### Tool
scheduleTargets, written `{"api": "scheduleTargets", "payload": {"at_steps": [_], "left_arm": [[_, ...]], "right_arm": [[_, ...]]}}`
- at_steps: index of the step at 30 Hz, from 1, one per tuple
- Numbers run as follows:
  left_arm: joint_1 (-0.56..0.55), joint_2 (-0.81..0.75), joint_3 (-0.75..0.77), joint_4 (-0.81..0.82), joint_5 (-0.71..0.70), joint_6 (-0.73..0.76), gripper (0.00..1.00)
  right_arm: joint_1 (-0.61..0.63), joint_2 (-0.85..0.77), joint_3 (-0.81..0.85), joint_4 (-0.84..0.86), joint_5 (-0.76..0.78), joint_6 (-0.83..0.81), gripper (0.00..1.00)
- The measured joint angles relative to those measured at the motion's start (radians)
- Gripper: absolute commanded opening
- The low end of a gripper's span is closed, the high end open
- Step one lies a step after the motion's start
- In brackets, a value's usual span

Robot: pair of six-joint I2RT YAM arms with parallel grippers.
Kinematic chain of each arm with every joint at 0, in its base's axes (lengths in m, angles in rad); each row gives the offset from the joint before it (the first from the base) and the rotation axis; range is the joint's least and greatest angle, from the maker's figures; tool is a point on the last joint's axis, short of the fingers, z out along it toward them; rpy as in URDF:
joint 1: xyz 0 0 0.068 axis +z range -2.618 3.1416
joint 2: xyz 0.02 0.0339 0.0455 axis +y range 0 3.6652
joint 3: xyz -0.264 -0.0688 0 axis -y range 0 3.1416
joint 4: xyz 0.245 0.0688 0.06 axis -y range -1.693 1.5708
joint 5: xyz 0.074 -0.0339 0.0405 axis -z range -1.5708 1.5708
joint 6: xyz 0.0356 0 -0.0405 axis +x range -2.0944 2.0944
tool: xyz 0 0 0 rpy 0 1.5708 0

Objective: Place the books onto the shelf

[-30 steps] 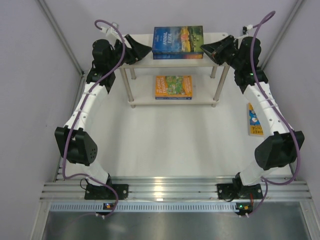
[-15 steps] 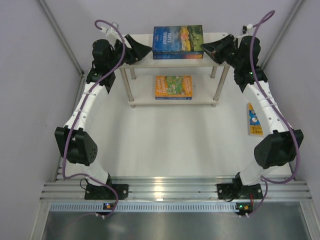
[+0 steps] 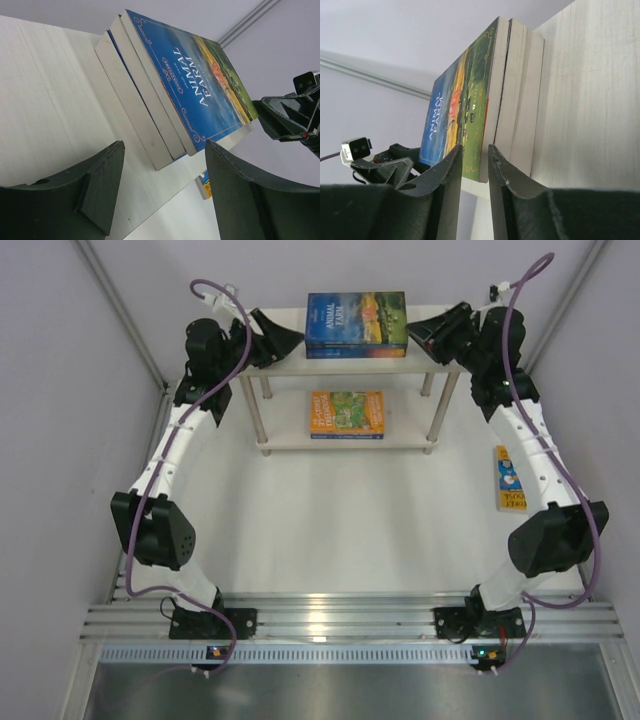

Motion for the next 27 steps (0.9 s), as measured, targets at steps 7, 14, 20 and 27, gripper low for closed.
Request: {"api": "scheduleTargets", "payload": {"at_steps": [7,14,20,27], "left_arm": [[0.0,0.005,0.0,0.014,0.003,0.001,0.71],[0.0,0.005,0.0,0.012,0.003,0.009,0.7],[0.001,0.004,0.0,0.003,0.003,0.017,0.62],[0.002,0.0,-0.001,-0.085,0.012,0.054,0.03]], "right_arm": [[-0.003,0.0,0.048,-0.047,0.015,-0.054,0.29],[-0.005,0.0,0.093,-0.128,0.043,-0.127,0.32],[-0.005,-0.008,0.117,-0.196,0.074,-0.193,0.08],[0.018,-0.037,0.115,-0.286,0.059,-0.262,0.0]]}}
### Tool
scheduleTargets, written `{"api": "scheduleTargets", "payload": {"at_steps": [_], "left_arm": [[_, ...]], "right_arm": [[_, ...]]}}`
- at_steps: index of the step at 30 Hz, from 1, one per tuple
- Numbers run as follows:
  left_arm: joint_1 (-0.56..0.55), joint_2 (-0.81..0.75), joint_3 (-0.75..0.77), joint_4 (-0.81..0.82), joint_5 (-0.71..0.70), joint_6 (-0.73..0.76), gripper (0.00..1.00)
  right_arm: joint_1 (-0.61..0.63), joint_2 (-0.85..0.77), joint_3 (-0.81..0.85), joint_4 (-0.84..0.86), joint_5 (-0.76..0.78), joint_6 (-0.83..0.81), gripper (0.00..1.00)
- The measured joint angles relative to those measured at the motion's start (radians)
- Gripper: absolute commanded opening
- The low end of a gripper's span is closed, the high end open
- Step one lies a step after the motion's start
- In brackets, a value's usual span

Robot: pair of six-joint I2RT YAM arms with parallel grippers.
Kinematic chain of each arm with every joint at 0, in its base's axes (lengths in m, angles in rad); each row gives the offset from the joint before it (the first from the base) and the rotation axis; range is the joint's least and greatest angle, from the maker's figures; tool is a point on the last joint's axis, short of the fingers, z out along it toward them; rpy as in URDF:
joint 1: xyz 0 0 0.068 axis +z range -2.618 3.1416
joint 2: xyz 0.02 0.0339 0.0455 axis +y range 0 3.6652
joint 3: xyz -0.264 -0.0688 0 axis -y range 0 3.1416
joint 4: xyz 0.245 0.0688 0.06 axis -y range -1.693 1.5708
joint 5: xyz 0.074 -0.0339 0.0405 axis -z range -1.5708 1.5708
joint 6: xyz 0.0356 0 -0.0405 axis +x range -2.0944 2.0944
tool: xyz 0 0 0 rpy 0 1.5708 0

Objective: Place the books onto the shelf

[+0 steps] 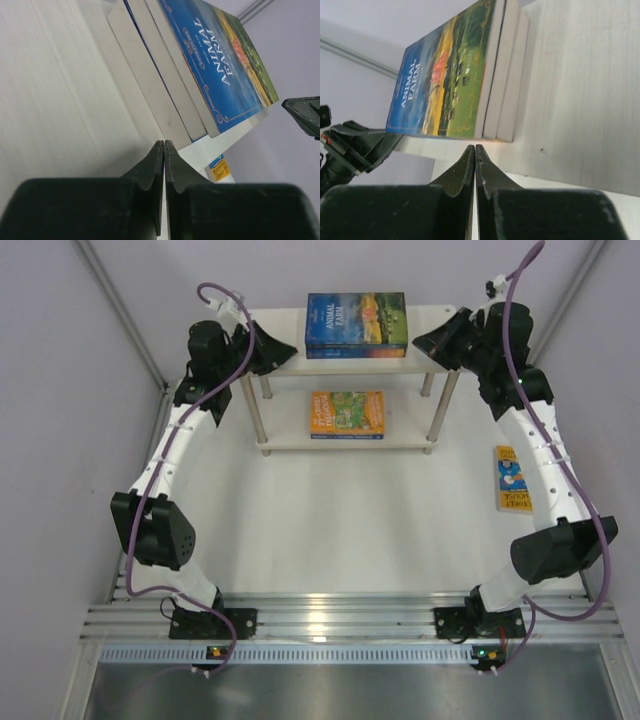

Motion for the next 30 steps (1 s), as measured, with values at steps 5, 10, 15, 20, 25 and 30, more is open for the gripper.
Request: {"api": "scheduleTargets", "payload": {"at_steps": [5,10,15,20,25,30], "left_arm": [[0.0,-0.001,0.001,-0.055,0.033,0.011,0.0],[0.0,0.0,0.008,-0.067,0.074,0.002,0.0],[0.0,0.004,0.027,-0.038,0.123,-0.044,0.0],[0.0,0.011,0.031,0.04,0.174,-0.108,0.0],[-0.001,0.027,0.04,0.075,0.198,-0.141,0.0],[-0.001,0.038,0.041,0.09,0.204,-0.153,0.0]], "right_arm": [[0.05,-0.027,-0.012,-0.029,-0.003,-0.041,0.0],[0.068,-0.029,-0.013,-0.029,-0.003,-0.052,0.0],[0.068,-0.03,-0.028,-0.016,-0.006,-0.047,0.0],[0.069,-0.027,-0.034,0.01,-0.011,-0.03,0.0],[0.069,-0.011,-0.034,0.045,-0.011,-0.015,0.0],[0.069,0.007,-0.034,0.058,-0.011,-0.007,0.0]]}}
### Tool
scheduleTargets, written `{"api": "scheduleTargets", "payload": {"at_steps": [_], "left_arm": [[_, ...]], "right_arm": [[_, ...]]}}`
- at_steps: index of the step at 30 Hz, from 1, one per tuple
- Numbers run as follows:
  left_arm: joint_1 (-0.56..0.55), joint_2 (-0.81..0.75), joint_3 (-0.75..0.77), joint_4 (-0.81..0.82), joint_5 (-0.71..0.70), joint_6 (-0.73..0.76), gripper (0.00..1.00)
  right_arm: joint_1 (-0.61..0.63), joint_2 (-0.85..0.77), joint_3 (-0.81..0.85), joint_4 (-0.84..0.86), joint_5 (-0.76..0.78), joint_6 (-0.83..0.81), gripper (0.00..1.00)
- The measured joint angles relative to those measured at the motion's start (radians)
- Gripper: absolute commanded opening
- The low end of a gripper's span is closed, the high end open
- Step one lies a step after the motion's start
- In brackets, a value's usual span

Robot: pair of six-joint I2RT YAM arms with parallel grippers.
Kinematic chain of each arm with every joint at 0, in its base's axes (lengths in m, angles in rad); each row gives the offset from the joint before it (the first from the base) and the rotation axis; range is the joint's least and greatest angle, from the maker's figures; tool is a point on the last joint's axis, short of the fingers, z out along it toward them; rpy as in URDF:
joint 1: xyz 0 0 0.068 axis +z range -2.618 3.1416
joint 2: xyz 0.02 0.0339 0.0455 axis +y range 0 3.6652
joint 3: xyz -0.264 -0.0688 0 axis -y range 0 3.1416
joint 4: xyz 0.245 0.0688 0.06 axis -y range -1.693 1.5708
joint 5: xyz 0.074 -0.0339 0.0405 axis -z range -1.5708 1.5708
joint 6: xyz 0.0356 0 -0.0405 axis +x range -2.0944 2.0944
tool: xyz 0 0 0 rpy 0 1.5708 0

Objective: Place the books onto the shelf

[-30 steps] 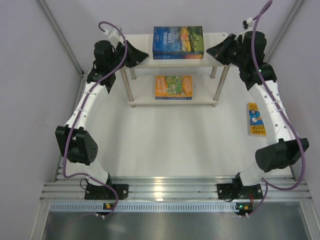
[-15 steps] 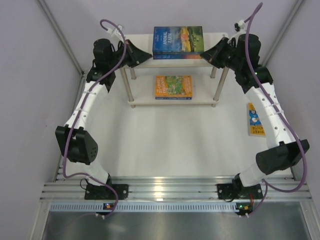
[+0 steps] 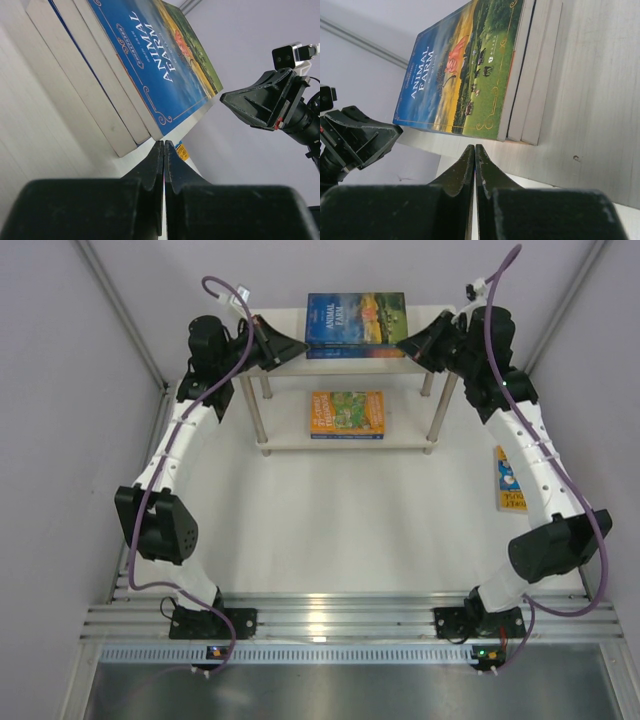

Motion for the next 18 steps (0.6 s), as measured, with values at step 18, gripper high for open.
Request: {"api": "scheduleTargets", "payload": {"at_steps": [18], "left_arm": [[0.0,0.019,0.018,0.008,0.0,-0.002,0.0]], "right_arm": [[0.0,0.026,0.0,0.02,0.008,0.0,0.0]]}}
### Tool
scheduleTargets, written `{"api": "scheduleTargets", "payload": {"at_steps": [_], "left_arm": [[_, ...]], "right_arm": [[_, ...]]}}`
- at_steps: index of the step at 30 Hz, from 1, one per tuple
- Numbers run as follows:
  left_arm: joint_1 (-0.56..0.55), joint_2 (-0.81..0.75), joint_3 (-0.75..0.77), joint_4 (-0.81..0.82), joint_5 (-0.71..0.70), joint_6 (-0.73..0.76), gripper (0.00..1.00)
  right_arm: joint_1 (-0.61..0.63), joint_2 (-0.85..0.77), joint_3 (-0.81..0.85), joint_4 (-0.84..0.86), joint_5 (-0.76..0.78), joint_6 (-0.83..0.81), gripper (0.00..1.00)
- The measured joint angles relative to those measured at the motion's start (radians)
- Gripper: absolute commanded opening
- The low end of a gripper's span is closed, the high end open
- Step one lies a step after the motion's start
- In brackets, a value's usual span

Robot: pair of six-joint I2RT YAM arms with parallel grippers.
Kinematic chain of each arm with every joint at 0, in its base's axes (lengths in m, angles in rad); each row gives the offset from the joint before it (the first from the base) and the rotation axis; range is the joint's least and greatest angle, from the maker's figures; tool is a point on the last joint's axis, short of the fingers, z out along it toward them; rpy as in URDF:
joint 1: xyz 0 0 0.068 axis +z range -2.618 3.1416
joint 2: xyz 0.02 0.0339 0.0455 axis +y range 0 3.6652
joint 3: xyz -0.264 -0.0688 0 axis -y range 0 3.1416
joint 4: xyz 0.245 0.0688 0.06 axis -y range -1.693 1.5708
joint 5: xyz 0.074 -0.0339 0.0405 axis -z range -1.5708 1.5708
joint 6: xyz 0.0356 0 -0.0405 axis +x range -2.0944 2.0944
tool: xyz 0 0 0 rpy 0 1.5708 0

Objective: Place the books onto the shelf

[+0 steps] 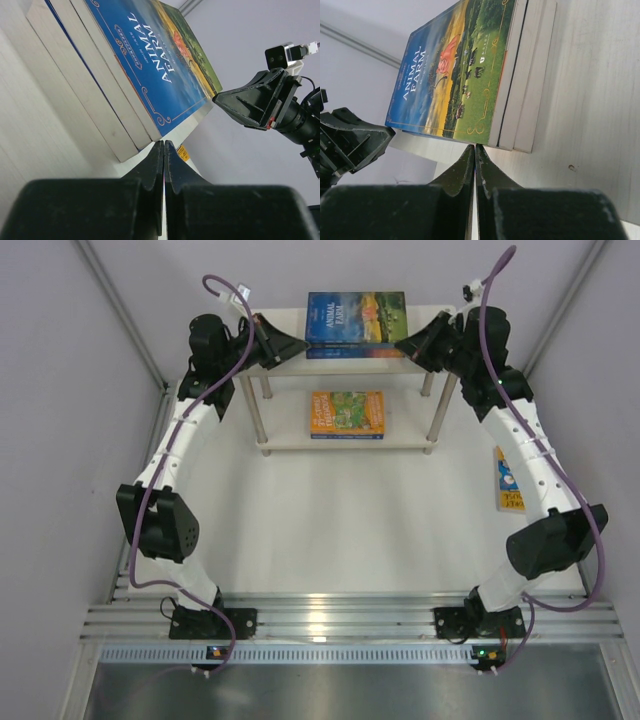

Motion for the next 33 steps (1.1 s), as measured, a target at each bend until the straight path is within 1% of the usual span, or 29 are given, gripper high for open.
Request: {"api": "scheduleTargets", "payload": {"at_steps": [11,15,16,17,18,19,21,22,23,24,25,26,27,28,30,31,33], "left_arm": [[0.0,-0.006,-0.014,-0.01,-0.005,0.027,0.01],[0.001,-0.032,-0.039,-0.061,-0.035,0.068,0.14],[0.001,-0.039,-0.039,-0.08,-0.045,0.079,0.17],[0.002,-0.048,-0.039,-0.098,-0.058,0.09,0.23],[0.004,-0.059,-0.039,-0.115,-0.073,0.098,0.35],[0.005,-0.07,-0.039,-0.13,-0.089,0.111,0.43],[0.009,-0.095,-0.039,-0.158,-0.116,0.125,0.56],[0.011,-0.114,-0.039,-0.174,-0.131,0.139,0.65],[0.012,-0.13,-0.04,-0.187,-0.143,0.147,0.68],[0.013,-0.152,-0.042,-0.202,-0.151,0.163,0.74],[0.013,-0.177,-0.044,-0.218,-0.159,0.178,0.85],[0.013,-0.203,-0.049,-0.233,-0.161,0.195,0.89],[0.013,-0.233,-0.063,-0.243,-0.162,0.206,0.9],[0.013,-0.266,-0.084,-0.249,-0.162,0.212,0.91],[0.013,-0.366,-0.178,-0.259,-0.16,0.228,0.94],[0.012,-0.424,-0.234,-0.265,-0.159,0.23,0.99],[0.004,-0.542,-0.37,-0.271,-0.151,0.242,0.99]], "right_arm": [[-0.004,0.0,0.0,-0.002,-0.002,-0.002,0.0],[-0.027,-0.056,-0.058,-0.021,-0.013,-0.009,0.01],[-0.039,-0.089,-0.093,-0.035,-0.016,-0.013,0.04],[-0.061,-0.132,-0.132,-0.056,-0.024,-0.017,0.06],[-0.083,-0.171,-0.167,-0.069,-0.029,-0.02,0.11],[-0.116,-0.219,-0.217,-0.071,-0.032,-0.026,0.21],[-0.22,-0.327,-0.319,-0.101,-0.039,-0.046,0.36],[-0.273,-0.365,-0.356,-0.106,-0.037,-0.062,0.52],[-0.336,-0.402,-0.394,-0.118,-0.028,-0.084,0.57],[-0.39,-0.424,-0.425,-0.124,-0.016,-0.108,0.61],[-0.431,-0.436,-0.451,-0.126,0.002,-0.134,0.69],[-0.473,-0.441,-0.477,-0.134,0.027,-0.16,0.73],[-0.501,-0.437,-0.497,-0.138,0.043,-0.188,0.77],[-0.525,-0.425,-0.517,-0.141,0.064,-0.214,0.86],[-0.564,-0.376,-0.546,-0.14,0.117,-0.267,0.98],[-0.578,-0.341,-0.56,-0.132,0.15,-0.294,1.0],[-0.598,-0.269,-0.58,-0.115,0.208,-0.346,1.0]]}}
